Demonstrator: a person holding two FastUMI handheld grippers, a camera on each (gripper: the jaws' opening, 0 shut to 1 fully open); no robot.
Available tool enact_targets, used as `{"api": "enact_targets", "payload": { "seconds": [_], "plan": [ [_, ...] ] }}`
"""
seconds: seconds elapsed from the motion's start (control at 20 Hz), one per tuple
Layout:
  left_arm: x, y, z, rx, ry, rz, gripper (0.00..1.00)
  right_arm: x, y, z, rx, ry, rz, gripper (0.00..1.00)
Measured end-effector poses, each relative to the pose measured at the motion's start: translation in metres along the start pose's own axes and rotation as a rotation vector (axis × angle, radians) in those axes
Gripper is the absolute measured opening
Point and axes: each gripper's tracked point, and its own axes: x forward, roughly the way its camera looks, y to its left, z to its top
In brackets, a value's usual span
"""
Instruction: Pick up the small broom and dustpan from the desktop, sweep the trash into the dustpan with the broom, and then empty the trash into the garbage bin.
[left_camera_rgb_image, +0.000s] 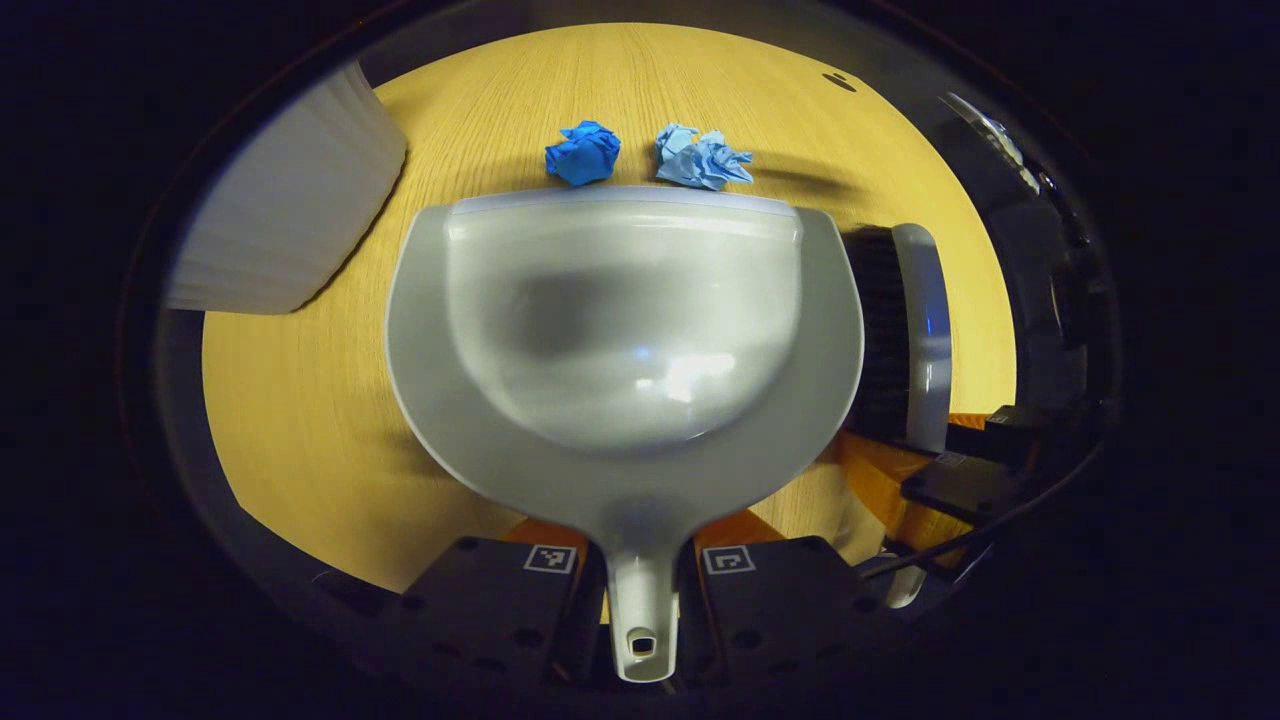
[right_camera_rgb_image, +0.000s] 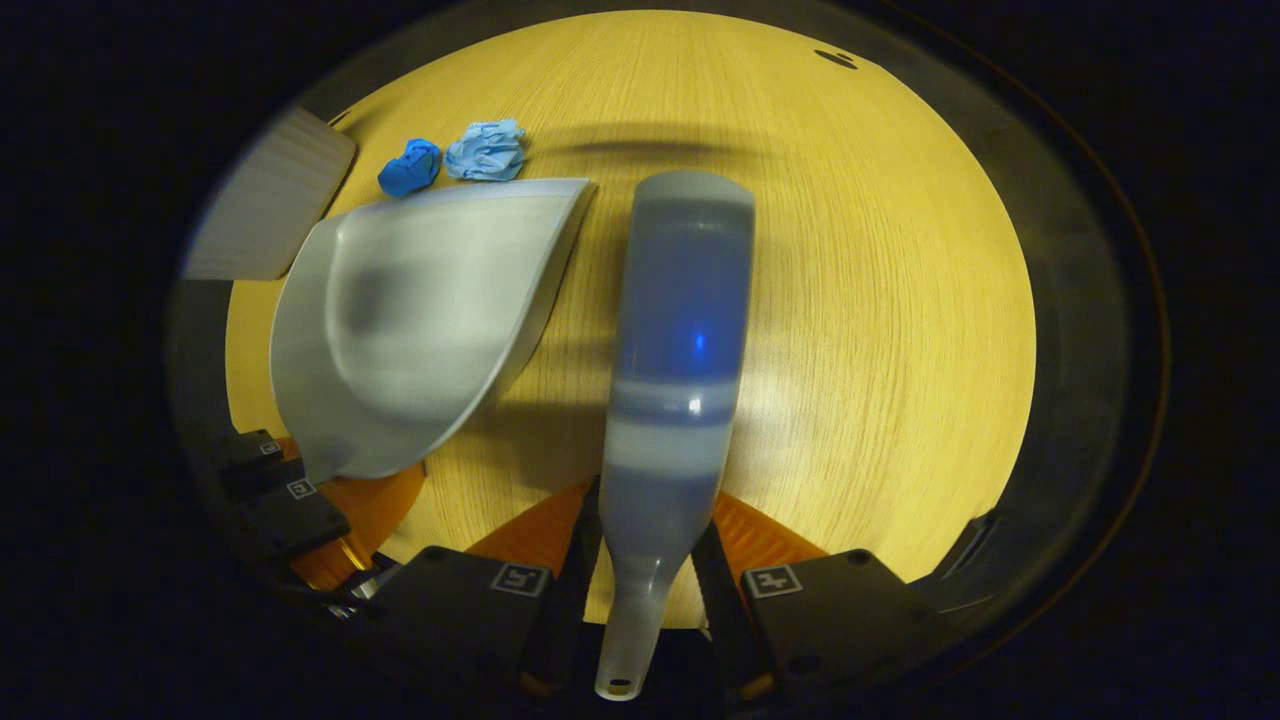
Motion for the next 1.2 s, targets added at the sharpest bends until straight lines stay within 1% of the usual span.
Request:
{"api": "enact_targets", "payload": {
  "seconds": [0.05,0.1,0.15,0.2,0.25,0.35,0.4,0.5,0.55,0.6,0.65,0.7,0.75,0.8,0.9,0.95,1.0,1.05,1.15,1.2],
  "plan": [
    [0.0,0.001,-0.002,0.003,0.0,-0.001,0.31,-0.002,0.0,0.0,-0.009,-0.001,0.001,0.51],
    [0.0,0.001,-0.002,0.012,-0.003,-0.001,0.29,-0.002,-0.002,-0.001,-0.023,-0.009,0.005,0.42],
    [0.001,0.001,-0.002,0.02,-0.003,0.0,0.3,-0.004,-0.002,-0.002,-0.02,-0.013,0.008,0.42],
    [0.001,0.001,-0.002,0.024,-0.006,0.0,0.3,-0.005,-0.003,-0.002,-0.032,-0.015,0.01,0.36],
    [0.0,0.001,-0.002,0.024,-0.006,-0.001,0.3,-0.005,-0.003,-0.001,-0.023,-0.012,0.016,0.36],
    [0.0,0.002,-0.003,0.042,-0.008,-0.015,0.31,-0.004,-0.003,-0.003,-0.048,-0.009,0.025,0.22],
    [-0.001,0.003,-0.005,0.06,-0.013,-0.027,0.28,-0.006,-0.005,-0.007,-0.072,0.004,0.024,0.25],
    [0.0,0.022,-0.011,0.124,-0.015,0.012,0.29,-0.019,-0.001,-0.006,-0.079,-0.007,0.075,0.25],
    [-0.002,0.033,-0.016,0.157,-0.025,0.031,0.27,-0.03,0.0,0.002,-0.069,-0.034,0.095,0.25],
    [-0.003,0.044,-0.02,0.182,-0.033,0.043,0.28,-0.044,-0.004,0.015,-0.075,-0.068,0.098,0.25],
    [-0.008,0.055,-0.023,0.195,-0.046,0.053,0.27,-0.058,-0.011,0.035,-0.095,-0.123,0.075,0.21],
    [-0.011,0.063,-0.026,0.206,-0.046,0.06,0.26,-0.075,-0.019,0.06,-0.124,-0.178,0.047,0.2],
    [-0.014,0.071,-0.028,0.22,-0.052,0.064,0.26,-0.092,-0.021,0.087,-0.129,-0.239,0.041,0.25],
    [-0.017,0.076,-0.027,0.241,-0.058,0.075,0.25,-0.106,-0.024,0.114,-0.143,-0.281,0.019,0.24],
    [-0.025,0.088,-0.028,0.303,-0.071,0.121,0.25,-0.13,-0.045,0.173,-0.252,-0.372,-0.108,0.24],
    [-0.027,0.092,-0.029,0.333,-0.075,0.144,0.25,-0.14,-0.048,0.201,-0.313,-0.403,-0.16,0.24],
    [-0.026,0.094,-0.031,0.356,-0.067,0.159,0.26,-0.145,-0.042,0.224,-0.357,-0.42,-0.178,0.24],
    [-0.022,0.094,-0.034,0.366,-0.055,0.164,0.27,-0.143,-0.031,0.244,-0.383,-0.436,-0.173,0.24],
    [-0.013,0.092,-0.044,0.362,-0.023,0.148,0.26,-0.122,-0.011,0.259,-0.422,-0.38,-0.149,0.24],
    [-0.008,0.09,-0.046,0.346,-0.015,0.134,0.26,-0.104,-0.005,0.266,-0.464,-0.356,-0.155,0.24]
  ]
}}
